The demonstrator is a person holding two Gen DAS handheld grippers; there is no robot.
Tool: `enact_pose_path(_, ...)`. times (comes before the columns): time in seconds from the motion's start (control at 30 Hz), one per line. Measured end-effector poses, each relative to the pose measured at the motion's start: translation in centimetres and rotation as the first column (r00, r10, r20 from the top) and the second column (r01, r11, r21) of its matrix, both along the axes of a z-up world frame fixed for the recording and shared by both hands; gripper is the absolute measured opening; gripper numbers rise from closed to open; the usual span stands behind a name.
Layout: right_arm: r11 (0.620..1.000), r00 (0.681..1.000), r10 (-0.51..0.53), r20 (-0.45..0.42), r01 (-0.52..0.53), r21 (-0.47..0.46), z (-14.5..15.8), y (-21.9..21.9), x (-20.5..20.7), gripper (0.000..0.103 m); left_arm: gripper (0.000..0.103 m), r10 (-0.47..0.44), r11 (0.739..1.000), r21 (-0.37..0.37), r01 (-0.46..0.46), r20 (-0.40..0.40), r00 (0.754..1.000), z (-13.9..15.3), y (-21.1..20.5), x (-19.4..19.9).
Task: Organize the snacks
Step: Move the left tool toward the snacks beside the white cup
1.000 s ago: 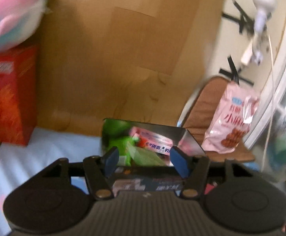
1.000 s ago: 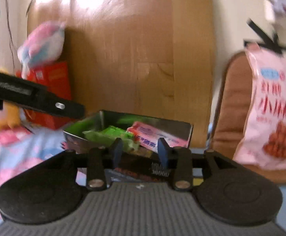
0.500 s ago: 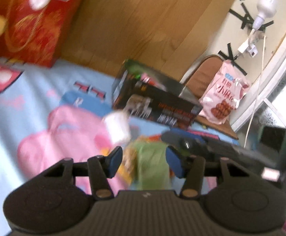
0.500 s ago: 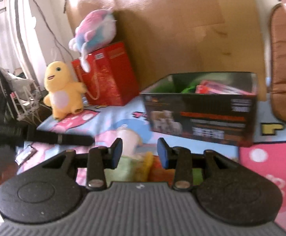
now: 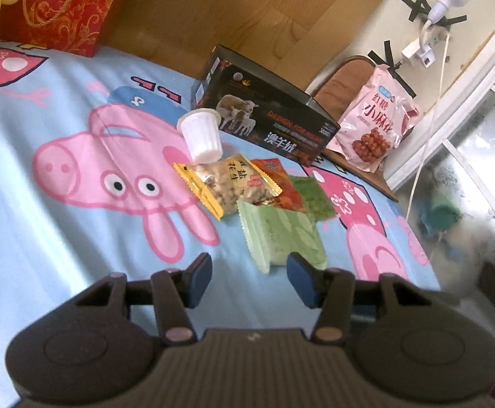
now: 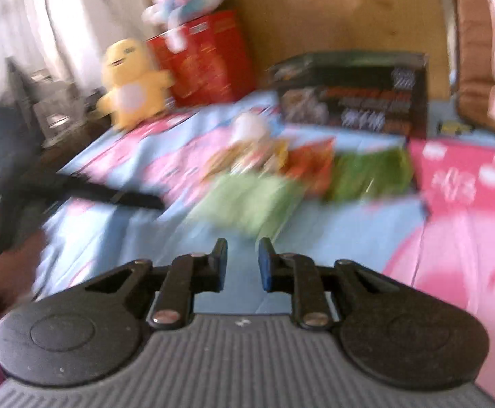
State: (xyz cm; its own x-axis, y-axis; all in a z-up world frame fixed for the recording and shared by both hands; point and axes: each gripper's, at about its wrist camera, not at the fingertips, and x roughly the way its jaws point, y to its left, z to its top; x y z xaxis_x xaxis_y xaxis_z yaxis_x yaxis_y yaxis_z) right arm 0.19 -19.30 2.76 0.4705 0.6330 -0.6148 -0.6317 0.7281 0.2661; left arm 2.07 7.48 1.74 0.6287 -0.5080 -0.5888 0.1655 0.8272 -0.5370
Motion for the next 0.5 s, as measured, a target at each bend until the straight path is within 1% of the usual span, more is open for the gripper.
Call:
enact_pose_path(0.03,1.000,1.000,-0.003,0.020,0.003,-0.018,0.1,0.0,-0.7,0.033,0.050,0.001,1.000,-0.001,-0.001,0.000,1.000,0.0,0.0,0.1)
enact_pose_path(0.07,0.999,0.999,-0.013,0.048,0.015,-0.040,0.1,0.0,-1.1,0.041,0.050,0.002,1.000,-0.001,-0.002,0.002,1.000,0.1,-0.1,0.1)
enact_pose_path(0.1,0.997,0.996,-0.027,0.083,0.033,-0.067,0.2,0.0,-1.3,0.044,0.050,0.003,1.000,0.003,-0.003,0.004,1.000,0.3,-0.2,0.2)
enact_pose_path(0.2,0.992,0.992,-0.070,0.109,0.080,-0.098,0.0,0.1,-0.4,0.045,0.051,0.000,1.000,0.029,-0.001,0.014,1.000,0.9,-0.7,0.6)
enact_pose_path(0.33,0.988,0.986,-0.079,0.145,0.097,-0.119,-0.6,1.0,1.1,0.045,0.052,-0.007,0.997,0.078,0.006,0.007,1.000,1.1,-1.8,1.9)
enact_pose_path(0.47,0.991,0.985,-0.074,0.159,0.090,-0.102,-0.9,1.7,2.3,0.045,0.052,-0.026,0.995,0.100,0.028,-0.021,0.999,0.5,-3.2,3.6)
enact_pose_path(0.5,0.991,0.984,-0.077,0.157,0.093,-0.096,-0.9,1.8,2.5,0.045,0.050,-0.037,0.994,0.102,0.040,-0.027,0.999,0.3,-3.6,3.9)
